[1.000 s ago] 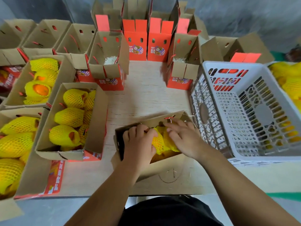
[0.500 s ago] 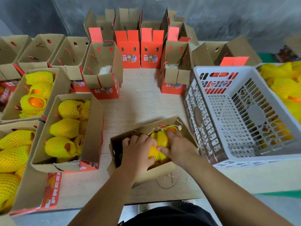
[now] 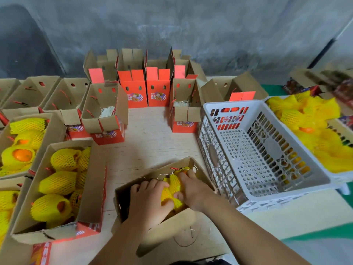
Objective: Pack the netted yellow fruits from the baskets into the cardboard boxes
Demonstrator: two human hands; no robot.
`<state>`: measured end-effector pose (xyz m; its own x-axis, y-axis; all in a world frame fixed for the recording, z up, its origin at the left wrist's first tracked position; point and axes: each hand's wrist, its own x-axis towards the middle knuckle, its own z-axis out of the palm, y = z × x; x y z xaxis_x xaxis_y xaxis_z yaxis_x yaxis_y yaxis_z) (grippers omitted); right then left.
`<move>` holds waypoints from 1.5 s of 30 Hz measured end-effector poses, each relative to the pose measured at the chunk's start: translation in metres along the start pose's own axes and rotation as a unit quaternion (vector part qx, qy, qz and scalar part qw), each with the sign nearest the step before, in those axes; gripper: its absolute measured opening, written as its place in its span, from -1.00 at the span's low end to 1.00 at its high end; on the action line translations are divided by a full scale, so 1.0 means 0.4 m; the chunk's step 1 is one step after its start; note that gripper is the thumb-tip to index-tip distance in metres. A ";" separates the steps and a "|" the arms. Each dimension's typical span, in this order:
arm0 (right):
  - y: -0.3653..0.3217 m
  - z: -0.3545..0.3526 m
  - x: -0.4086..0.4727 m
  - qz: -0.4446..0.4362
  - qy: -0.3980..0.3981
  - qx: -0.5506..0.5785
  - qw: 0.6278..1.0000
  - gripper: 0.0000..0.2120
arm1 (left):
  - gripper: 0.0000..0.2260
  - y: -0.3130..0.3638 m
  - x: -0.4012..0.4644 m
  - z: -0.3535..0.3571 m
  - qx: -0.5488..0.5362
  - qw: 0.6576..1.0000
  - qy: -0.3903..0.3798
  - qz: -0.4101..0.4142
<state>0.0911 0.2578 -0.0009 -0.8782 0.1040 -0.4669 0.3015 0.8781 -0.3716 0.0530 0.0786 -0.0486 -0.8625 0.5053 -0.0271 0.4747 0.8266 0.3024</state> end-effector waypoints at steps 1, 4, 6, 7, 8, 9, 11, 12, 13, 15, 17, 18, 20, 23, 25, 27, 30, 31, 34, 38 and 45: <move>-0.002 -0.004 0.001 0.001 0.011 -0.003 1.000 -0.35 | -0.57 -0.006 0.001 0.001 -0.002 1.000 0.002 -0.005; -0.009 -0.009 0.003 0.023 0.048 0.001 0.999 -0.35 | -0.59 -0.020 -0.003 0.008 0.023 1.000 0.001 0.003; -0.015 -0.006 0.001 0.041 0.050 -0.010 0.998 -0.42 | -0.61 -0.015 -0.005 0.009 0.015 1.000 0.006 0.004; -0.019 -0.003 0.000 0.046 0.047 -0.021 0.998 -0.45 | -0.63 -0.010 -0.006 0.011 0.012 1.000 0.013 0.006; -0.023 0.000 0.000 0.046 0.047 -0.032 0.997 -0.47 | -0.64 -0.005 -0.007 0.013 0.014 1.000 0.019 0.007; -0.027 0.002 -0.001 0.046 0.046 -0.042 0.997 -0.49 | -0.64 -0.001 -0.007 0.014 0.015 1.000 0.023 0.005; -0.030 0.002 -0.002 0.048 0.041 -0.056 0.996 -0.51 | -0.64 0.003 -0.006 0.016 0.014 0.999 0.029 0.001; -0.028 -0.001 -0.002 0.049 0.036 -0.061 0.996 -0.52 | -0.65 0.003 -0.004 0.017 0.013 1.000 0.028 -0.001; -0.024 -0.004 -0.003 0.048 0.033 -0.064 0.996 -0.52 | -0.65 0.002 -0.004 0.017 0.015 1.000 0.025 -0.004; -0.015 -0.012 -0.006 0.040 0.052 -0.064 0.996 -0.52 | -0.64 -0.002 -0.002 0.017 0.018 1.000 0.016 -0.009; -0.011 -0.012 -0.009 0.032 0.084 -0.061 0.994 -0.54 | -0.64 -0.001 -0.003 0.013 0.014 1.000 0.004 -0.014; -0.010 -0.009 -0.008 0.031 0.090 -0.060 0.994 -0.54 | -0.63 0.002 -0.003 0.009 0.013 1.000 0.000 -0.016; -0.006 -0.004 0.001 0.035 0.081 -0.063 0.994 -0.55 | -0.62 0.005 -0.001 0.001 0.019 1.000 -0.009 -0.012; 0.010 -0.019 0.001 0.016 0.091 -0.073 0.993 -0.53 | -0.63 -0.015 0.010 -0.026 -0.015 0.999 -0.036 0.032; 0.031 -0.012 -0.019 -0.004 0.173 -0.055 0.983 -0.51 | -0.74 -0.042 0.006 -0.052 -0.180 0.983 -0.007 0.033; 0.045 0.027 -0.065 0.015 0.314 0.034 0.949 -0.46 | -0.78 -0.076 0.008 -0.063 -0.223 0.970 0.094 0.014; 0.050 0.127 -0.136 0.108 0.391 0.235 0.883 -0.22 | -0.69 -0.104 0.027 -0.066 -0.062 0.989 0.124 -0.047; 0.048 0.154 -0.148 0.138 0.354 0.308 0.872 -0.13 | -0.70 -0.107 0.035 -0.067 -0.021 0.993 0.091 -0.067; 0.028 0.194 -0.148 0.151 0.205 0.461 0.850 0.11 | -0.76 -0.114 0.044 -0.074 -0.003 0.994 0.006 -0.107; -0.008 0.158 -0.068 0.081 0.143 0.470 0.867 0.16 | -0.78 -0.127 0.012 -0.078 -0.012 0.980 0.039 -0.196; -0.133 0.100 0.050 0.023 0.059 0.443 0.894 -0.36 | -0.63 -0.153 -0.056 -0.094 -0.117 0.911 0.154 -0.364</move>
<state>0.0721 0.1945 -0.0224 -0.8747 0.2253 -0.4292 0.4681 0.1629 -0.8685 0.0368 0.0072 -0.0306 -0.9590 -0.2800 -0.0444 -0.2630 0.8205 0.5076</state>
